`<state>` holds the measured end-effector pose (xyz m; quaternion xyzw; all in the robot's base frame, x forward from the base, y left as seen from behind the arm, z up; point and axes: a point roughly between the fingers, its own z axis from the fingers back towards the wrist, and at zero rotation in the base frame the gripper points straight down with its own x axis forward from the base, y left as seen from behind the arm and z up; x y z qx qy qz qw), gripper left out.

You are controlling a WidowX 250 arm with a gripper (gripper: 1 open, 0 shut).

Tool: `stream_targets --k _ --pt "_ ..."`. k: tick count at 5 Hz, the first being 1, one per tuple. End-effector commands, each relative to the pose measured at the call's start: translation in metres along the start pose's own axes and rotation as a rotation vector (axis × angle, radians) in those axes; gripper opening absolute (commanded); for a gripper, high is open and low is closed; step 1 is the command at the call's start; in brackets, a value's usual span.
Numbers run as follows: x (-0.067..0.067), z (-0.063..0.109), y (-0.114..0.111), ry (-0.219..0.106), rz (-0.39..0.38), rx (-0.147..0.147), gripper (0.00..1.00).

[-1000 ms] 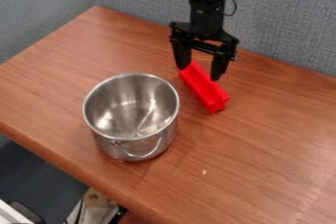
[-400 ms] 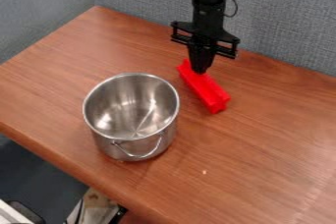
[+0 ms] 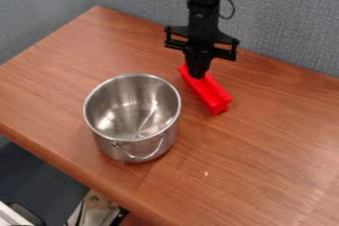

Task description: Move the red object from the metal pot to the table

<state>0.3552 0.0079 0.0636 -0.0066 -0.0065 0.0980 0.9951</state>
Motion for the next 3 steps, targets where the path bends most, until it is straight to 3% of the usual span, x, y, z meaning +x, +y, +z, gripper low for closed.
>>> stream_targets --k 1,2,3 --pt "-0.003 0.032 -0.009 -0.105 0.053 -0.032 0.00" --pt "-0.009 0.037 -0.013 -0.137 0.115 -0.050 1.00" --pt "-0.034 0.025 -0.014 -0.135 0.114 -0.063 1.00"
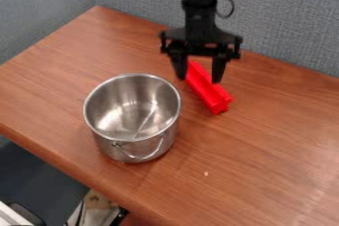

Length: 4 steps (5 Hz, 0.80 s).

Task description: Move the red object from the metal pot to the table

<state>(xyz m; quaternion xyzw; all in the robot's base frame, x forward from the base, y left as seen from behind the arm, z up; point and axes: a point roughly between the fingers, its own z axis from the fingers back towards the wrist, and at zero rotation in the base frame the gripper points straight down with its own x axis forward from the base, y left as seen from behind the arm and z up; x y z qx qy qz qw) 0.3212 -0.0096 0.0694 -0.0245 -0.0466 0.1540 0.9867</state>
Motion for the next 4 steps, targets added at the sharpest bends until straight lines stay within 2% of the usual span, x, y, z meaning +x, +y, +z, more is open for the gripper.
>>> stream_targets --k 1,2,3,4 --pt "-0.016 0.022 -0.004 -0.080 0.066 -0.050 0.00" --pt "-0.038 0.013 -0.003 -0.091 0.124 -0.065 0.00" --pt "-0.027 0.015 -0.016 -0.090 0.056 -0.095 0.00" --pt "-0.016 0.022 -0.030 -0.098 0.002 -0.137 0.00"
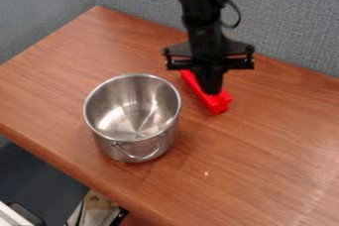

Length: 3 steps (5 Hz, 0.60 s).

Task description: Move the red object from the metal pot to the table

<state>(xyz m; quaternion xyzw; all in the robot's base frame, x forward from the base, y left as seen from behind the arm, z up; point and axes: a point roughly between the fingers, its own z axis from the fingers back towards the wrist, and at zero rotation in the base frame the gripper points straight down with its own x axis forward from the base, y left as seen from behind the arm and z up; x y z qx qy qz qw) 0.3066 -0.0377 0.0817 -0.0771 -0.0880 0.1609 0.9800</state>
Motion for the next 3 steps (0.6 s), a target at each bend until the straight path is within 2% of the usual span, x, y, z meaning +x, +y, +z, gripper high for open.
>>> stream_targets --k 1,2,3 --pt "0.023 0.038 -0.013 -0.109 0.145 -0.038 0.00" --pt "0.044 0.068 -0.014 -0.196 0.331 -0.054 0.00" --pt "0.042 0.083 -0.024 -0.180 0.246 -0.065 0.00"
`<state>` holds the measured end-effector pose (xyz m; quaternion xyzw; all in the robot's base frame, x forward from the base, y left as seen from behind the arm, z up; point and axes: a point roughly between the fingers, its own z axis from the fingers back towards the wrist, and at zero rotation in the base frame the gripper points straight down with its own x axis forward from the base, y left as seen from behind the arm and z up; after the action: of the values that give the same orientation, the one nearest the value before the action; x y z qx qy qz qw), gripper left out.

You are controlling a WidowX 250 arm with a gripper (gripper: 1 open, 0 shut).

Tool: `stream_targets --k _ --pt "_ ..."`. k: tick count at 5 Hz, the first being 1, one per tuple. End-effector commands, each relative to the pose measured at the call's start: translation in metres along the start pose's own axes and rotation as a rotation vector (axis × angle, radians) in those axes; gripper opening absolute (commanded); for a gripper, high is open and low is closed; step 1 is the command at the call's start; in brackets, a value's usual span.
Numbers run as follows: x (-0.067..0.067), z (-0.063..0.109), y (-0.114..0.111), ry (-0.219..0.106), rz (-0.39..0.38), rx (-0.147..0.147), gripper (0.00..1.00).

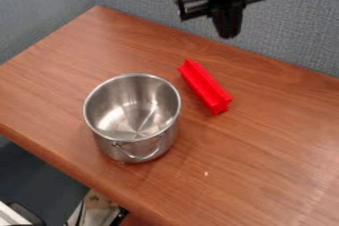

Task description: Move the red object from the metal pot to the table

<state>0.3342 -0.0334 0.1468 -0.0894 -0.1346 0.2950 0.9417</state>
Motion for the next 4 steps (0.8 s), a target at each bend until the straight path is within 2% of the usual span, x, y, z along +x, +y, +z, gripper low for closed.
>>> stream_targets --k 1,2,3,4 --pt "-0.007 0.020 -0.015 -0.039 -0.124 -0.035 0.00" --pt "-0.007 0.007 0.001 -0.003 -0.052 0.046 1.00" --pt "-0.008 -0.005 0.017 0.035 0.006 0.121 1.00" --pt "-0.010 -0.022 0.036 0.057 0.173 0.203 1.00"
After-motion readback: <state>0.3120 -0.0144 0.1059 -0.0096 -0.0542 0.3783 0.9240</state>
